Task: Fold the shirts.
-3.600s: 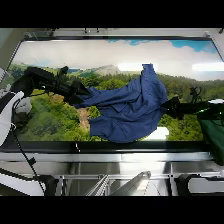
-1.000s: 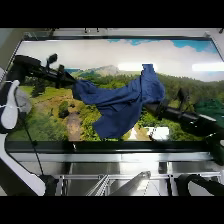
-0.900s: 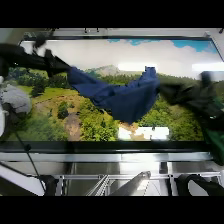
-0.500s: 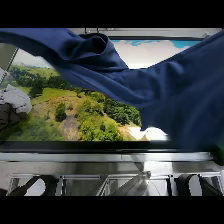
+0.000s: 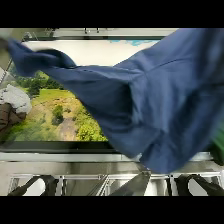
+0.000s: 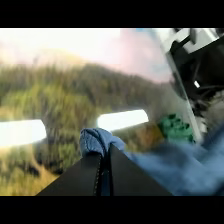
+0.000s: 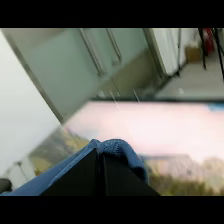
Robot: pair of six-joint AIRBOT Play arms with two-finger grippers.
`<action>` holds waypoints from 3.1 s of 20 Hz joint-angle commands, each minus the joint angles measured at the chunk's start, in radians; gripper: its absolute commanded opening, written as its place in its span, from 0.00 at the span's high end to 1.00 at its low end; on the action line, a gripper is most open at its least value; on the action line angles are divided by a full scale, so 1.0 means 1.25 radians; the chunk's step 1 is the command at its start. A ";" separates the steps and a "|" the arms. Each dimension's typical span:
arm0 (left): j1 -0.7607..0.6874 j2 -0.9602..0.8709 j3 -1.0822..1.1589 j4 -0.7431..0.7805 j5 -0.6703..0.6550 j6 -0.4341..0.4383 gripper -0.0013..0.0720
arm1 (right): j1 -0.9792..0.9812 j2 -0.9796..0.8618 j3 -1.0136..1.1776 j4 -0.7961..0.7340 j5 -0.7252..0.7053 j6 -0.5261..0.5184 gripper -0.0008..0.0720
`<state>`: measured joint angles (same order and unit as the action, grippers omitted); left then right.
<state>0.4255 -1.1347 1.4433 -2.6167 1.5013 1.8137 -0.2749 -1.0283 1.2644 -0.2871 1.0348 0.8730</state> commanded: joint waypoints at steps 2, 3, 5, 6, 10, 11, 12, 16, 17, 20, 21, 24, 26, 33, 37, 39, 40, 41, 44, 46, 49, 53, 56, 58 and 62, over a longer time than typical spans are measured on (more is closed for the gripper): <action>-0.027 -0.273 -0.169 0.060 0.037 0.002 0.95 | 0.075 -0.270 -0.017 -0.189 -0.027 0.089 0.96; -0.033 -0.316 -0.170 0.060 0.042 0.009 0.95 | 0.077 -0.291 -0.017 -0.189 -0.021 0.089 0.96; -0.050 -0.383 -0.163 0.061 0.029 0.009 0.95 | 0.078 -0.317 -0.017 -0.189 -0.027 0.089 0.96; -0.059 -0.420 -0.147 0.062 0.027 0.009 0.96 | 0.078 -0.327 -0.017 -0.189 -0.031 0.090 0.96; -0.107 -0.537 -0.027 0.059 -0.042 0.009 0.96 | 0.077 -0.370 -0.017 -0.189 -0.144 0.086 0.96; -0.121 -0.555 0.007 0.059 -0.059 0.009 0.96 | 0.077 -0.379 -0.017 -0.189 -0.167 0.086 0.96; -0.138 -0.568 0.042 0.060 -0.065 0.009 0.96 | 0.077 -0.384 -0.017 -0.189 -0.169 0.086 0.96; -0.186 -0.572 0.174 0.060 0.008 0.010 0.95 | 0.076 -0.352 -0.017 -0.187 -0.087 0.077 0.96; -0.192 -0.565 0.207 0.058 0.039 0.009 0.95 | 0.075 -0.331 -0.017 -0.186 -0.074 0.077 0.96; -0.180 -0.509 0.258 -0.075 0.160 0.045 0.95 | 0.060 -0.223 -0.017 -0.178 0.016 0.078 0.96; -0.168 -0.464 0.248 -0.156 0.188 0.074 0.95 | 0.051 -0.168 -0.017 -0.179 0.054 0.080 0.96; -0.123 -0.209 0.146 -0.305 0.241 0.196 0.95 | 0.005 0.076 -0.017 -0.181 0.092 0.080 0.96; -0.084 0.008 0.103 -0.305 0.241 0.250 0.95 | -0.037 0.267 -0.017 -0.181 0.001 0.080 0.96; 0.288 0.252 0.371 -0.273 0.061 0.221 0.95 | -0.132 0.460 0.087 -0.186 -0.248 0.072 0.96; 0.266 0.037 0.435 -0.200 0.078 0.052 0.95 | -0.122 0.191 0.115 -0.063 -0.121 0.098 0.96; 0.149 -0.070 0.383 -0.099 0.079 0.051 0.96 | -0.070 0.021 0.114 -0.030 -0.058 0.095 0.96; 0.080 -0.122 0.349 -0.034 0.077 0.051 0.96 | -0.035 -0.063 0.112 -0.037 -0.041 0.095 0.96; 0.004 -0.184 0.309 0.031 0.066 0.054 0.96 | -0.005 -0.139 0.112 -0.042 -0.040 0.087 0.96; -0.167 -0.391 0.234 0.145 -0.024 0.088 0.96 | 0.064 -0.357 0.112 -0.038 -0.078 0.055 0.96; -0.227 -0.548 0.261 0.151 -0.029 0.092 0.96 | 0.083 -0.466 0.112 -0.031 -0.089 0.040 0.96; -0.259 -0.750 0.362 0.140 0.052 0.038 0.55 | 0.081 -0.550 0.112 -0.020 -0.086 0.032 0.41; -0.234 -0.836 0.474 0.104 0.195 -0.010 0.00 | 0.020 -0.517 0.113 -0.027 -0.027 0.033 0.40; -0.186 -0.765 0.442 0.068 0.209 -0.013 0.01 | -0.069 -0.457 0.113 -0.113 0.054 0.102 0.37; -0.150 -0.665 0.312 0.068 0.207 -0.010 0.01 | -0.134 -0.428 0.113 -0.276 0.122 0.199 0.23; -0.102 -0.419 -0.136 0.098 0.155 0.061 0.01 | -0.224 -0.419 0.073 -0.452 0.215 0.251 0.23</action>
<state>0.2573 -1.8374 1.5921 -2.5202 1.7298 1.8393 -0.4774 -1.5673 1.3869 -0.6834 1.2125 1.1133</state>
